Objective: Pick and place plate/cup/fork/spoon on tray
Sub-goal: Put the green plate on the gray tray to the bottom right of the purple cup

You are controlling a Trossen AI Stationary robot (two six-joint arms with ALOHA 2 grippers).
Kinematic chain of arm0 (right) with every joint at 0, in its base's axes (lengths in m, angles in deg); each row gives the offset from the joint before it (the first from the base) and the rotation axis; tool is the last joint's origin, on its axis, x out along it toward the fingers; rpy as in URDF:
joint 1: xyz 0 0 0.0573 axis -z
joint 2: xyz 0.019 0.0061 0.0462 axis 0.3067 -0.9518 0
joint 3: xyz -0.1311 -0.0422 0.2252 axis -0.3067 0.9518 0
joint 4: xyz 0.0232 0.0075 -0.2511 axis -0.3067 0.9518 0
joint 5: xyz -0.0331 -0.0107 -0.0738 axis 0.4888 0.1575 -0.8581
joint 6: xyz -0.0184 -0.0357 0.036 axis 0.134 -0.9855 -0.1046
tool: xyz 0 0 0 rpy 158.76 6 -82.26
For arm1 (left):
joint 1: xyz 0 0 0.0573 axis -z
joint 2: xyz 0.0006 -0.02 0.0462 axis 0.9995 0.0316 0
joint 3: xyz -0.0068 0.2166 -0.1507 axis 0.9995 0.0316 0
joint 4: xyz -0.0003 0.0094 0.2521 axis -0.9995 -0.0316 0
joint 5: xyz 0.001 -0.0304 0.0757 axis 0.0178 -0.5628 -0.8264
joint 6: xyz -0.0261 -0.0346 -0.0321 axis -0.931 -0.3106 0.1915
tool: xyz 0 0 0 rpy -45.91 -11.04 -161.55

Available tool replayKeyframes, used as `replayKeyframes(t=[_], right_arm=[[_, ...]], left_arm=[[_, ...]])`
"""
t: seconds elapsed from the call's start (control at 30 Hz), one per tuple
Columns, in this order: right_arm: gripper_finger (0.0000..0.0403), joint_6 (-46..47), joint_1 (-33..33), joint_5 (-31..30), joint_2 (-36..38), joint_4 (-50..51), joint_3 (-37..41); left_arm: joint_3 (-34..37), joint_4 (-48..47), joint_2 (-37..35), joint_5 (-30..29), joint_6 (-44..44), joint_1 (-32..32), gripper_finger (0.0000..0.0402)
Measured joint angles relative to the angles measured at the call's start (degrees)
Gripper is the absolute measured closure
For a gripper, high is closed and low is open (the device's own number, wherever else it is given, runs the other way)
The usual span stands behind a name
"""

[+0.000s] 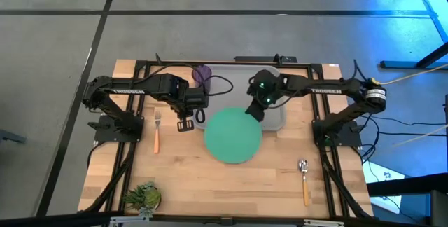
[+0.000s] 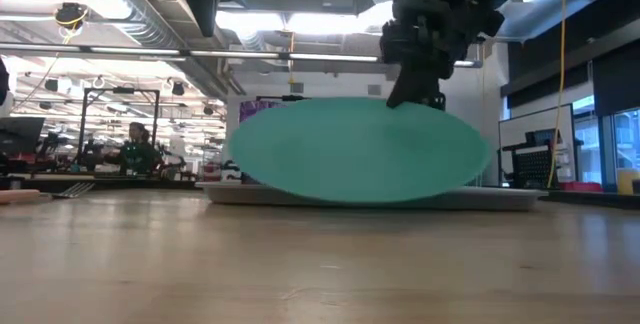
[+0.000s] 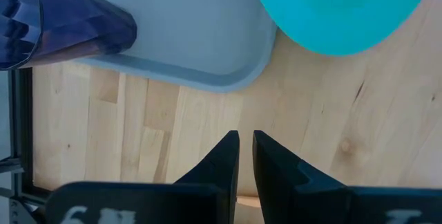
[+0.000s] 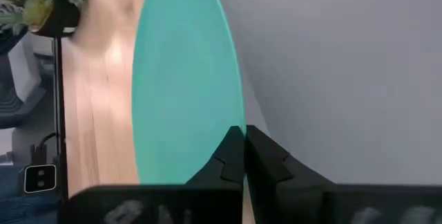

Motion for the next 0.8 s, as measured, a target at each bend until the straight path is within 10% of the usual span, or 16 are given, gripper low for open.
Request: replayKeyframes(t=[0.8], right_arm=[[0.0401, -10.35, 20.01, -6.36, -0.20, 5.01, -3.10]], left_arm=[[0.00, 2.52, 0.00, -0.01, -0.15, -0.20, 0.0365]])
